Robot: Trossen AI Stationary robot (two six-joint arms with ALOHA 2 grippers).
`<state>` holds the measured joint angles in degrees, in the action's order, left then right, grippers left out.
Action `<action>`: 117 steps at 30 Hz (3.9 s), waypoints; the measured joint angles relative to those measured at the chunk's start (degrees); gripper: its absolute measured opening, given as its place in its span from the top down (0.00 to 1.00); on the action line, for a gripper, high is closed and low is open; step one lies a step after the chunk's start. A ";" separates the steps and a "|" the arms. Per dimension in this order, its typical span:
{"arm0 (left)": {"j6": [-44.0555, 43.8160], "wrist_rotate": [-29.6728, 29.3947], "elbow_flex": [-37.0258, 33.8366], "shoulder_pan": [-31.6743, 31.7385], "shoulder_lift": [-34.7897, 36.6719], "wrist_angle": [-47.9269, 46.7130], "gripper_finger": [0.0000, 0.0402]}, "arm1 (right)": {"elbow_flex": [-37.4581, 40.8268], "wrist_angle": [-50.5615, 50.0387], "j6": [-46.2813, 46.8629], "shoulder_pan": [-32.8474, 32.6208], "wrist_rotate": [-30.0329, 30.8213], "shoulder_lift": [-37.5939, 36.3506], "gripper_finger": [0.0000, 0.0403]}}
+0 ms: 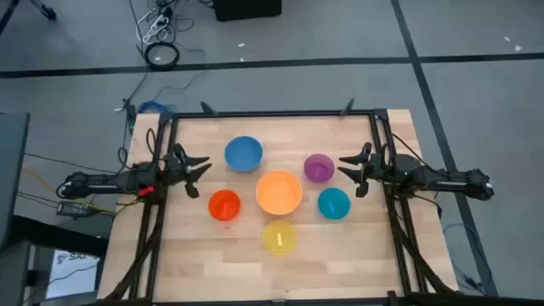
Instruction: Nest bowls inside each other
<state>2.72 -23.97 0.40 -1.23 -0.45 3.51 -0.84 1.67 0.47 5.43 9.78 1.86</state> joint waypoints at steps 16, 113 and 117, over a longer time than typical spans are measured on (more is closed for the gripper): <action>0.00 0.00 0.00 0.01 0.00 -0.01 0.71 | 0.00 0.00 0.00 0.00 0.00 0.01 0.64; -7.63 -2.35 39.71 0.00 -44.85 -2.32 0.71 | -62.23 11.16 0.67 -0.37 -6.95 79.66 0.64; -10.74 -8.07 41.40 0.03 -46.68 -11.47 0.71 | -64.75 6.52 4.58 0.53 4.00 79.66 0.65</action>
<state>-8.02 -32.04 41.80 -1.20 -47.13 -7.96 -65.60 8.19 5.05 5.96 13.78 81.52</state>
